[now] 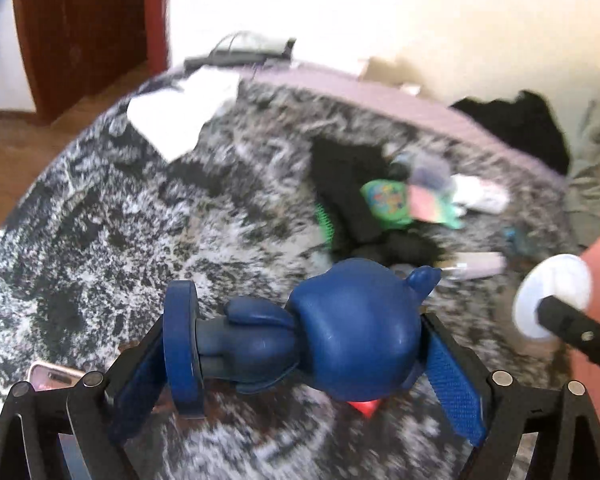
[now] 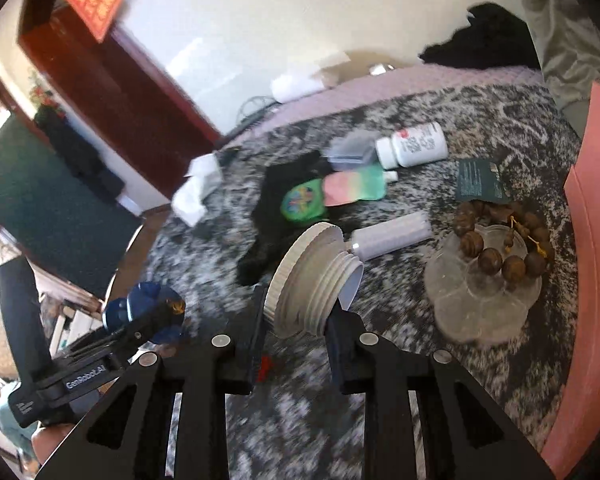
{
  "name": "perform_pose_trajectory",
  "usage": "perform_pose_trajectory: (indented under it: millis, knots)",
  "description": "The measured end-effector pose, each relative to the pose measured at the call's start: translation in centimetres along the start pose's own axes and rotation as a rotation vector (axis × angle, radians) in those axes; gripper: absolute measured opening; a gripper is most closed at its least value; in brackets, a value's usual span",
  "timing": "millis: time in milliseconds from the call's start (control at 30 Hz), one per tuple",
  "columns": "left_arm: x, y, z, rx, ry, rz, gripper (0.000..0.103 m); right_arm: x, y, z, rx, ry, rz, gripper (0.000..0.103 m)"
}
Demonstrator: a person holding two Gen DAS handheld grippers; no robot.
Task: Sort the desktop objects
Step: 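Grasp the blue figurine with the left gripper while the right grasps the white cap, then drop the blue figurine and white cap into the pink box with both grippers, then move the left gripper toward the red cone while the right approaches the bead tray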
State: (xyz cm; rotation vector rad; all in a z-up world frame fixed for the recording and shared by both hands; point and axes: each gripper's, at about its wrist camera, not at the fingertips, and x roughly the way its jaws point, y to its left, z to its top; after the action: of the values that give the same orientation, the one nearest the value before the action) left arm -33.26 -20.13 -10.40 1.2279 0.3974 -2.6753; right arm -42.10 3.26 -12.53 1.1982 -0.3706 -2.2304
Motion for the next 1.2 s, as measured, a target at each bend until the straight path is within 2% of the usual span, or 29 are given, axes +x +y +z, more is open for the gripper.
perform_pose_trajectory:
  millis: [233, 367, 467, 667, 733, 833, 867, 900, 933, 967, 1000, 1067, 1167, 1200]
  knots:
    - [-7.1, -3.9, -1.2, 0.049, -0.116, -0.111, 0.095, -8.4, 3.6, -2.6, -0.059, -0.089, 0.027, 0.028]
    - [-11.3, -8.1, -1.9, 0.117, -0.199, -0.186, 0.095, -16.1, 3.9, -3.8, -0.071, -0.226, 0.005, 0.028]
    - [-13.4, -12.5, -2.7, 0.185, -0.232, -0.279, 0.095, -22.0, 3.4, -4.4, -0.083, -0.367, -0.081, 0.028]
    - [-14.1, -22.0, -4.7, 0.319, -0.219, -0.428, 0.095, -32.0, -0.7, -6.9, -0.022, -0.634, -0.371, 0.028]
    - [-13.3, -25.3, -5.2, 0.353, -0.207, -0.481, 0.095, -33.3, -2.8, -7.2, 0.014, -0.655, -0.446, 0.028]
    - [-9.6, -31.0, -5.8, 0.434, -0.159, -0.568, 0.096, -33.7, -7.3, -7.0, 0.096, -0.645, -0.489, 0.028]
    - [-8.5, -32.1, -6.1, 0.454, -0.115, -0.575, 0.096, -33.2, -9.3, -6.7, 0.129, -0.623, -0.486, 0.029]
    - [-7.4, -33.2, -6.4, 0.474, -0.071, -0.581, 0.096, -32.7, -11.1, -6.5, 0.165, -0.6, -0.494, 0.032]
    - [-6.2, -34.2, -6.7, 0.493, -0.028, -0.587, 0.096, -32.2, -12.5, -6.5, 0.206, -0.578, -0.523, 0.04]
    - [-5.8, -34.3, -6.9, 0.487, -0.015, -0.584, 0.096, -31.7, -13.8, -6.6, 0.247, -0.554, -0.551, 0.072]
    - [-6.2, -33.8, -6.7, 0.466, -0.047, -0.591, 0.096, -31.2, -15.1, -6.6, 0.288, -0.531, -0.579, 0.097]
    - [-7.2, -32.6, -6.1, 0.442, -0.106, -0.597, 0.097, -30.4, -17.4, -6.7, 0.359, -0.493, -0.623, 0.098]
    - [-8.5, -30.0, -4.9, 0.423, -0.169, -0.566, 0.098, -31.4, -16.6, -6.6, 0.365, -0.558, -0.595, 0.098]
    - [-8.6, -28.6, -4.5, 0.407, -0.187, -0.529, 0.099, -31.4, -16.0, -6.5, 0.357, -0.577, -0.592, 0.098]
